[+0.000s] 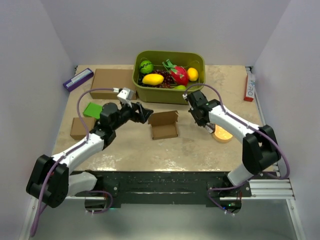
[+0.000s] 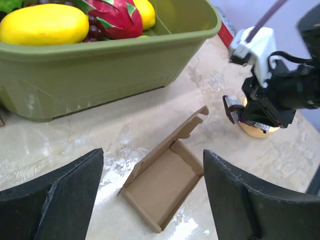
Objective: Fold the paper box
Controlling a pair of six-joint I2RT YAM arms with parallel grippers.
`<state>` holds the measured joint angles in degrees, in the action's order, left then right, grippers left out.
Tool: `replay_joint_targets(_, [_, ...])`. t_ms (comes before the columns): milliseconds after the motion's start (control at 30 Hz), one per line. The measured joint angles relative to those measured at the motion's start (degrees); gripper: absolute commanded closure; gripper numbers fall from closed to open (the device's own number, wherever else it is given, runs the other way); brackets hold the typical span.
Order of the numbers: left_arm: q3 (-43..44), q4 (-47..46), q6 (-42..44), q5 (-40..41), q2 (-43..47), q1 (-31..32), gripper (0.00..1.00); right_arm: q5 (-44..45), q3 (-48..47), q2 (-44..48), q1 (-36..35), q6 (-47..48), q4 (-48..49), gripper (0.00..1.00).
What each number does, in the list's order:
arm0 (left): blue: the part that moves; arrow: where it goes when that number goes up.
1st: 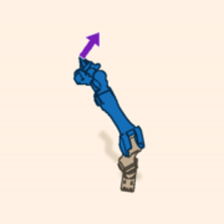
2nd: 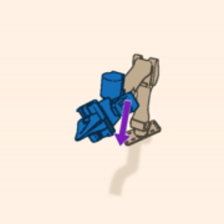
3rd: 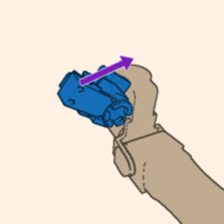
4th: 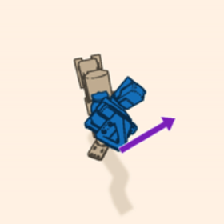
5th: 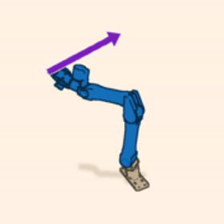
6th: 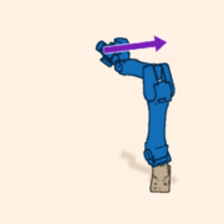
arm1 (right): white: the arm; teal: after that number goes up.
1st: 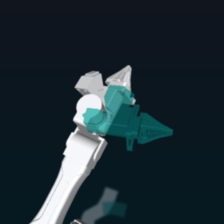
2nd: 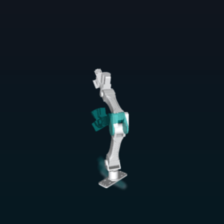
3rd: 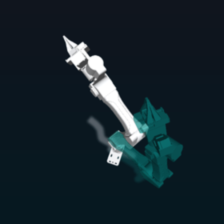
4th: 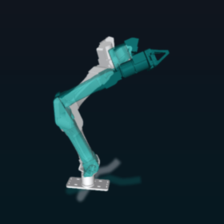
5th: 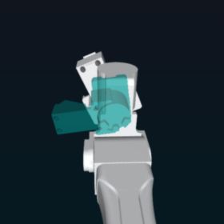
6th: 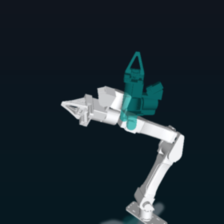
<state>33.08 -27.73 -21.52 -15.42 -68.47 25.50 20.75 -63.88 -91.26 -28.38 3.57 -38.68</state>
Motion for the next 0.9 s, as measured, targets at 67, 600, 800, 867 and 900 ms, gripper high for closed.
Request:
replay_joint_targets(67, [5.1, 7.1, -1.7, -0.8, 0.1, -1.0, 0.15, 1.3, -2.3, 2.6, -1.1, -0.7, -1.7, 1.00])
replay_joint_targets(600, [19.2, 35.5, 5.4, -5.2, 3.7, -14.9, 0.13, 0.9, -11.6, -0.5, -33.9, 3.9, 1.3, 1.00])
replay_joint_targets(800, [17.5, 38.6, 8.0, -1.7, 3.7, -15.0, 0.13, 2.9, -12.1, -11.6, -35.8, 10.5, 2.4, 1.00])
replay_joint_targets(867, [17.5, 38.9, 8.6, -1.3, 3.7, -15.0, 0.13, 3.9, -12.0, -12.5, -35.7, 12.6, 2.8, 1.00])
replay_joint_targets(900, [17.5, 39.1, 8.9, -1.0, 3.7, -15.0, 0.13, 4.2, -12.0, -12.5, -35.7, 13.6, 3.2, 1.00])
